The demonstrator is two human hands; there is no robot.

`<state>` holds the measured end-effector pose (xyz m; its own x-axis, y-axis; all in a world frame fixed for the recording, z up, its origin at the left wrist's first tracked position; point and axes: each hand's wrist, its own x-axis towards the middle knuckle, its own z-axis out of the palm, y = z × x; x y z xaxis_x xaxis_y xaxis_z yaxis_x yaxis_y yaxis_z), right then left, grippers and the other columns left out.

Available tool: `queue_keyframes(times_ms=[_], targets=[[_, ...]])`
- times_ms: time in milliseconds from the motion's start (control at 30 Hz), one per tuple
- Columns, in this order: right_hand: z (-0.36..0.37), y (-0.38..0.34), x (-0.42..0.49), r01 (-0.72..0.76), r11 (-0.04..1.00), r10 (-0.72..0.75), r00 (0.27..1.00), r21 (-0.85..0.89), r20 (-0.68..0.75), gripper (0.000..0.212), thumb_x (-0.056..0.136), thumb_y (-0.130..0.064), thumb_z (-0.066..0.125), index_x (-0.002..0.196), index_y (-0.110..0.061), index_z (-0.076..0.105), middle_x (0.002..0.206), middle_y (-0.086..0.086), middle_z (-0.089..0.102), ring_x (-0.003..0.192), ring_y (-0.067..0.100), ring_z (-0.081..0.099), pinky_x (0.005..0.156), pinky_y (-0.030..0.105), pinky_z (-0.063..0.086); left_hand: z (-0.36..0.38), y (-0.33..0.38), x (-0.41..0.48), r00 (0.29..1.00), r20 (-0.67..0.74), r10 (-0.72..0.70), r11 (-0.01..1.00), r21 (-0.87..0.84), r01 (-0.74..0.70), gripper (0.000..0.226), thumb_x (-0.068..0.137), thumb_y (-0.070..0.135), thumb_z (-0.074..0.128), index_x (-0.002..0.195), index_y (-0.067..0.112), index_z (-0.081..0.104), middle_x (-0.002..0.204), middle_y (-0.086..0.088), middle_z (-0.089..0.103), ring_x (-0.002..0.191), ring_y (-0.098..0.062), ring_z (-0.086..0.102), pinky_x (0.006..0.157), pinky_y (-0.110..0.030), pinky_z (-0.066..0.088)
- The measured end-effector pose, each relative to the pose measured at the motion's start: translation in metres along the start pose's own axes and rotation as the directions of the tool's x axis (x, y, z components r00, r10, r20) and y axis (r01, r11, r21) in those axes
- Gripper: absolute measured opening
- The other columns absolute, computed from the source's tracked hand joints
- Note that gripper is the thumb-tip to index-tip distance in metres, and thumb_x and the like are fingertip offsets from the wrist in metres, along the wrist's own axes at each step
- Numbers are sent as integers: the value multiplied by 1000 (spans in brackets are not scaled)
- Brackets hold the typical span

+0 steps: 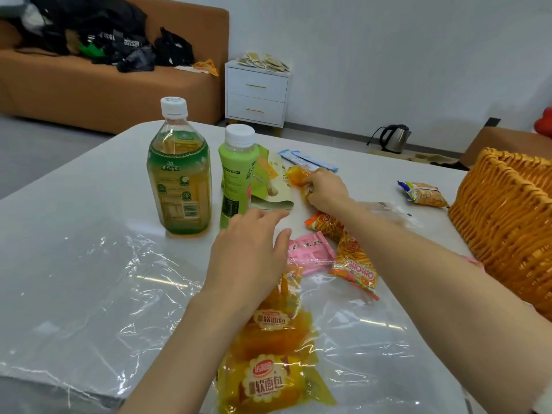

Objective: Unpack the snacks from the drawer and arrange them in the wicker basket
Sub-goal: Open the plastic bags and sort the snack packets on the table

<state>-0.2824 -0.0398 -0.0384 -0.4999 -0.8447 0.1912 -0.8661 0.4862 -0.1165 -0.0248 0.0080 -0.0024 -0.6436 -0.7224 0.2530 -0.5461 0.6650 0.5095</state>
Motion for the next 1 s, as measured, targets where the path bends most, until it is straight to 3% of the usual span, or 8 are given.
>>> queue_keyframes(times_ms=[233, 433, 500, 567, 667, 800, 900, 1000], targets=[[1, -7, -7, -47, 977, 81, 984, 207, -159, 35, 92, -4, 47, 121, -11, 65, 131, 11, 51, 116, 31, 51, 92, 36, 42, 3, -5, 2, 999, 34, -6, 998, -60, 8, 42, 99, 41, 42, 141, 39, 42, 141, 9, 47, 128, -13, 42, 98, -32, 41], [-62, -27, -28, -30, 752, 320, 890, 658, -325, 33, 93, -21, 58, 126, -16, 62, 130, 5, 57, 116, 21, 54, 92, 27, 40, -7, -11, 3, 1000, 14, -16, 984, -177, 18, 42, 98, 38, 46, 140, 35, 44, 142, 6, 48, 128, -13, 44, 100, -32, 39], [-89, -31, -54, -12, 539, 337, 919, 842, -203, 33, 92, -23, 61, 124, -16, 62, 123, 4, 62, 110, 19, 59, 88, 28, 46, -12, -7, 4, 999, 27, -42, 944, -326, 48, 42, 98, 37, 48, 139, 35, 45, 140, 6, 50, 121, -12, 48, 98, -32, 42], [-113, -34, -90, -22, 303, 235, 971, 953, -52, 33, 91, -17, 63, 123, -12, 62, 116, 8, 67, 103, 23, 65, 86, 35, 52, -19, 0, 4, 996, 43, -80, 854, -513, 91, 41, 98, 37, 48, 139, 34, 45, 134, 9, 52, 111, -8, 49, 89, -28, 43], [-138, -37, -150, -107, 92, 51, 993, 990, 102, 23, 91, -8, 59, 113, -10, 63, 104, 15, 71, 88, 26, 70, 78, 38, 57, -31, 11, -2, 984, 124, -127, 665, -726, 177, 52, 96, 49, 45, 144, 32, 38, 133, 15, 45, 118, -4, 42, 87, -21, 38], [-151, -39, -214, -260, 82, -42, 963, 962, 264, 13, 90, -8, 59, 101, -13, 63, 86, 7, 72, 72, 17, 71, 59, 29, 58, -39, 24, -17, 975, 218, -53, 412, -884, 220, 68, 79, 64, 50, 138, 30, 46, 141, 11, 51, 131, -8, 45, 108, -33, 35], [-144, -38, -240, -315, 102, -86, 942, 944, 324, 16, 90, -9, 60, 106, -11, 63, 97, 12, 73, 85, 24, 71, 71, 33, 59, -47, 34, -36, 972, 230, -57, 369, -899, 234, 46, 75, 44, 65, 115, 21, 62, 109, 4, 72, 106, -12, 66, 97, -33, 49], [-138, -35, -256, -338, 57, -64, 938, 939, 341, 28, 90, -14, 62, 117, -13, 55, 105, 12, 71, 90, 25, 71, 75, 36, 58, -49, 37, -51, 953, 251, -171, 284, -913, 292, 48, 68, 33, 73, 112, 14, 65, 102, -1, 74, 100, -17, 69, 87, -33, 54]])
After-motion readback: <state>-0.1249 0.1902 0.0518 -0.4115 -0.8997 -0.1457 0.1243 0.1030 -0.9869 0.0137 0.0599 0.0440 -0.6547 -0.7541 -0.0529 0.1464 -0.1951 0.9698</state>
